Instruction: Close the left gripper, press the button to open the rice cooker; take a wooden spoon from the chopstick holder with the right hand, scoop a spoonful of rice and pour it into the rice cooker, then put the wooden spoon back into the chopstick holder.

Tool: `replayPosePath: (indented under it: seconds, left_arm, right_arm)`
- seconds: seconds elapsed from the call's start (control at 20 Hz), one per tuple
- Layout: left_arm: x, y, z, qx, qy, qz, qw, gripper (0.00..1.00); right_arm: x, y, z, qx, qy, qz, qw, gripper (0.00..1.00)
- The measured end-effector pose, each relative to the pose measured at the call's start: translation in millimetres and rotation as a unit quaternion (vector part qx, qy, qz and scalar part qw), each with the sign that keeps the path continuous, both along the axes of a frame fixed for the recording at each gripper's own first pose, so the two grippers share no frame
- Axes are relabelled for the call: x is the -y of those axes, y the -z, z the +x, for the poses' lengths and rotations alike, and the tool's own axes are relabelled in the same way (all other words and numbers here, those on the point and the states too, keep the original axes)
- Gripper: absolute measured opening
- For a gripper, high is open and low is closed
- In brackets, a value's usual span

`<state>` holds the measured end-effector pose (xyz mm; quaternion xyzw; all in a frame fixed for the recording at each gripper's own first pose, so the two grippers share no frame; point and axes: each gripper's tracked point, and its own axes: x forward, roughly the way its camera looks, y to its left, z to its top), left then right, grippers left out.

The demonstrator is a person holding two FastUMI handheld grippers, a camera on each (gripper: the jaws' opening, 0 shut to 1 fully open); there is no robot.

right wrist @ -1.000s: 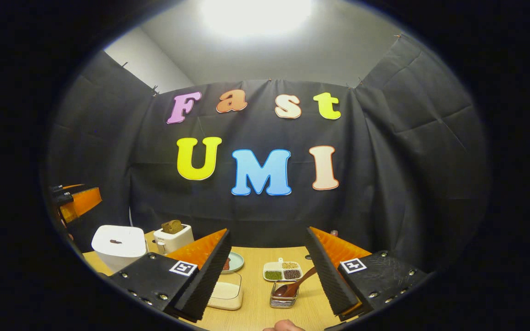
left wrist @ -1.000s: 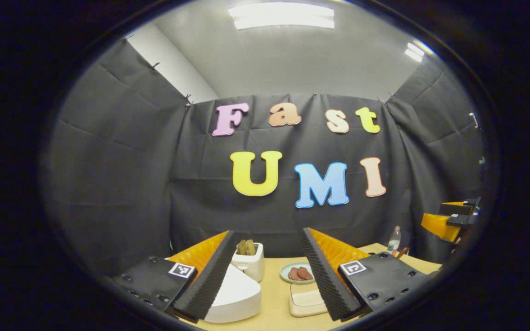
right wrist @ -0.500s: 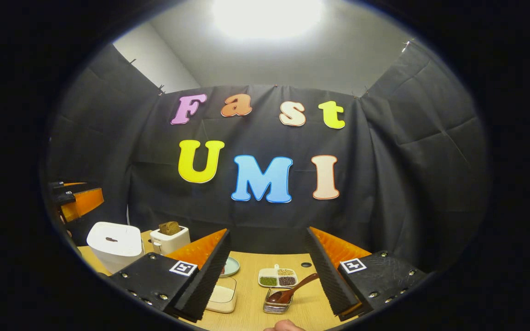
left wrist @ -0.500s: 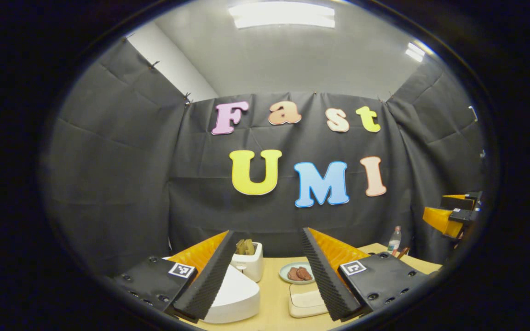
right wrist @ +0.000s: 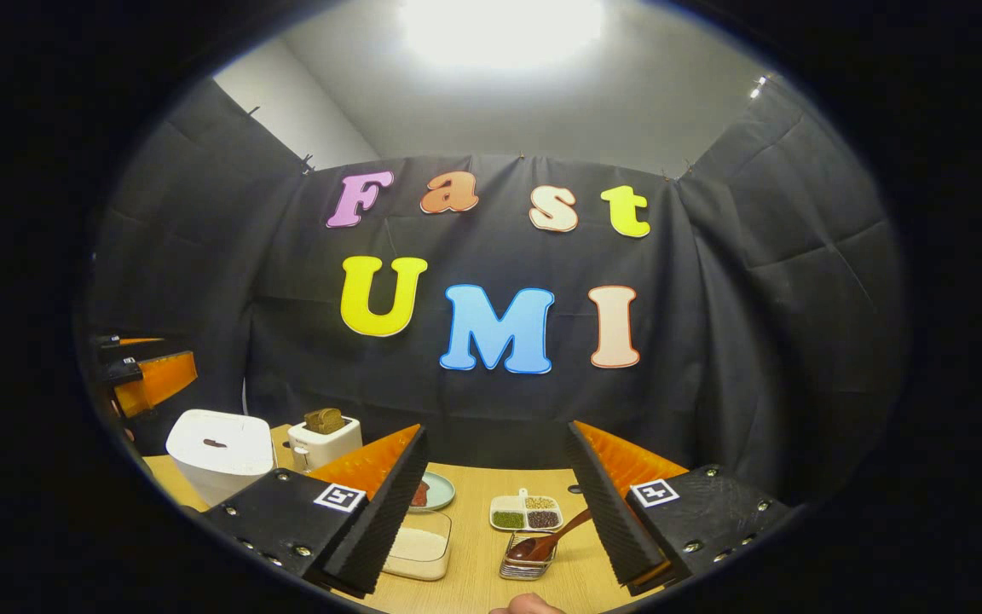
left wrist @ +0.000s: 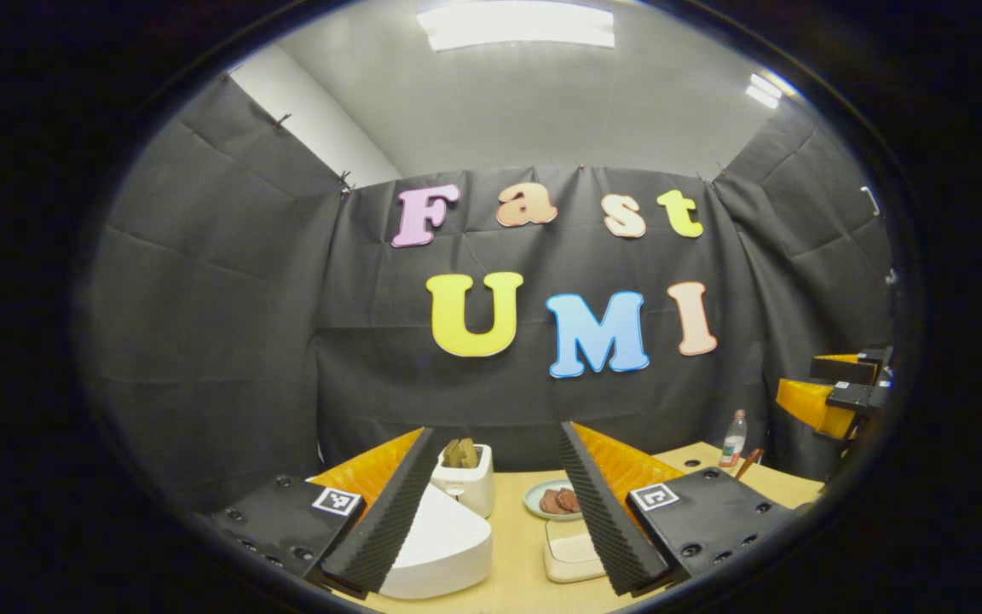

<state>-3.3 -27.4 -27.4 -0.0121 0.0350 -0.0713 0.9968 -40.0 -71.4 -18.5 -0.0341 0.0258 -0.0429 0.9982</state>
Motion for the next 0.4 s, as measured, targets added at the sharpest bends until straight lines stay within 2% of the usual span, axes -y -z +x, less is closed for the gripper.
replayPosePath:
  seconds: [0.15,0.2,0.25,0.35,0.4]
  left_arm:
    - [-0.3,1.2,2.4,-0.001,0.008,-0.003,1.000,1.00]
    - [-1.6,2.0,4.3,-0.001,0.009,-0.003,1.000,0.95]
    - [-3.3,1.6,4.4,0.001,0.009,-0.005,1.000,0.99]
    - [-6.4,1.7,5.5,0.003,0.012,-0.013,1.000,0.99]
    - [-7.4,4.3,6.0,0.001,0.014,-0.015,1.000,0.95]
  right_arm:
    - [-2.6,-4.9,-2.6,0.006,0.007,0.004,1.000,0.97]
    - [-3.4,-5.0,-2.3,0.007,0.009,0.004,1.000,0.97]
    - [-4.2,-5.4,-1.5,0.007,0.012,0.002,1.000,0.97]
    - [-4.8,-4.1,-1.0,0.005,0.017,0.001,1.000,0.98]
    - [-5.6,-4.1,0.0,0.005,0.021,0.005,1.000,0.97]
